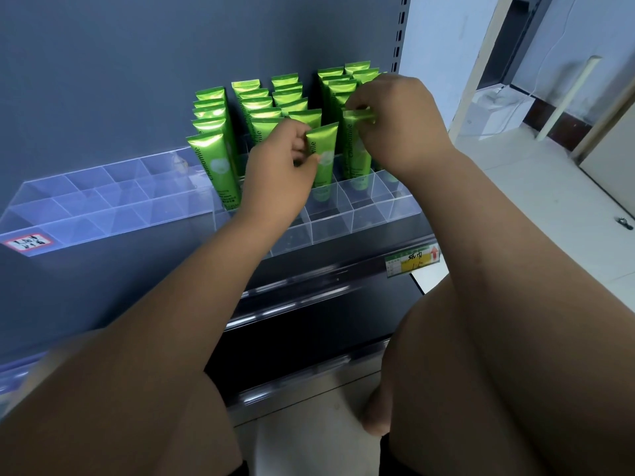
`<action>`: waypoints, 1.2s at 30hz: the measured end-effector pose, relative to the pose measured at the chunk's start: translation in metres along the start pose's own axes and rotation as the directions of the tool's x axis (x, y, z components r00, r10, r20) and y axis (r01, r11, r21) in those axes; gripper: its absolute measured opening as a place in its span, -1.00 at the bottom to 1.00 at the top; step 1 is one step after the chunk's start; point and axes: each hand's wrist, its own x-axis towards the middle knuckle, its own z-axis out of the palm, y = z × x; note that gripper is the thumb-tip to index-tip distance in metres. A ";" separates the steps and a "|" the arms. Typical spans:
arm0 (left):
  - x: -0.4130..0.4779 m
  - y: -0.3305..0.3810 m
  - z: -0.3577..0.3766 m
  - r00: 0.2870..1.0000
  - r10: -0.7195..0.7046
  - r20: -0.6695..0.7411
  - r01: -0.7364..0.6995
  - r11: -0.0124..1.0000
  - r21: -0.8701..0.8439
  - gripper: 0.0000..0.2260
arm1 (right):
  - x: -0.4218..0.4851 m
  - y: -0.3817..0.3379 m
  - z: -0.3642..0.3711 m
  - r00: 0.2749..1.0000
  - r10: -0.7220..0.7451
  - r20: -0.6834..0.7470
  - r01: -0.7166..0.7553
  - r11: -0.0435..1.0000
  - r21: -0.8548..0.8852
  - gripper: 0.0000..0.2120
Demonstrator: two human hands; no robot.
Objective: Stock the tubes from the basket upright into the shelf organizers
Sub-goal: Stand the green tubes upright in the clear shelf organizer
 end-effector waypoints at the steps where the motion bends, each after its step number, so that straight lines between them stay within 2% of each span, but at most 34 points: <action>1: 0.000 -0.001 0.001 1.000 -0.007 -0.013 0.007 1.000 -0.015 -0.80 | 0.000 0.000 0.001 1.000 -0.002 0.003 0.002 1.000 -0.014 -0.60; 5: -0.002 -0.006 0.004 0.998 -0.038 -0.058 0.034 0.998 -0.060 -0.87 | 0.001 -0.001 0.002 1.000 -0.005 0.015 0.006 0.998 -0.056 -0.63; 9: -0.002 -0.012 0.005 0.995 -0.084 -0.044 0.078 0.989 -0.128 -0.87 | 0.000 -0.001 0.000 1.000 -0.016 0.010 0.016 1.000 -0.006 -0.53; 15: -0.002 -0.014 0.006 0.987 -0.158 -0.037 0.147 0.968 -0.204 -0.91 | 0.000 0.000 -0.001 1.000 -0.011 0.004 0.011 0.999 0.035 -0.52; 23: -0.001 -0.016 0.008 0.983 -0.182 -0.021 0.175 0.966 -0.192 -0.87 | 0.001 0.002 0.000 1.000 -0.004 -0.018 0.005 0.999 0.053 -0.53; 29: -0.004 -0.018 0.010 0.983 -0.183 -0.018 0.180 0.978 -0.105 -0.88 | 0.001 0.003 0.000 1.000 -0.016 -0.025 0.018 0.997 0.076 -0.55; 36: -0.002 -0.021 0.012 0.974 -0.227 0.015 0.226 0.958 -0.174 -0.83 | 0.001 0.007 -0.002 1.000 -0.014 -0.014 0.015 0.997 0.072 -0.59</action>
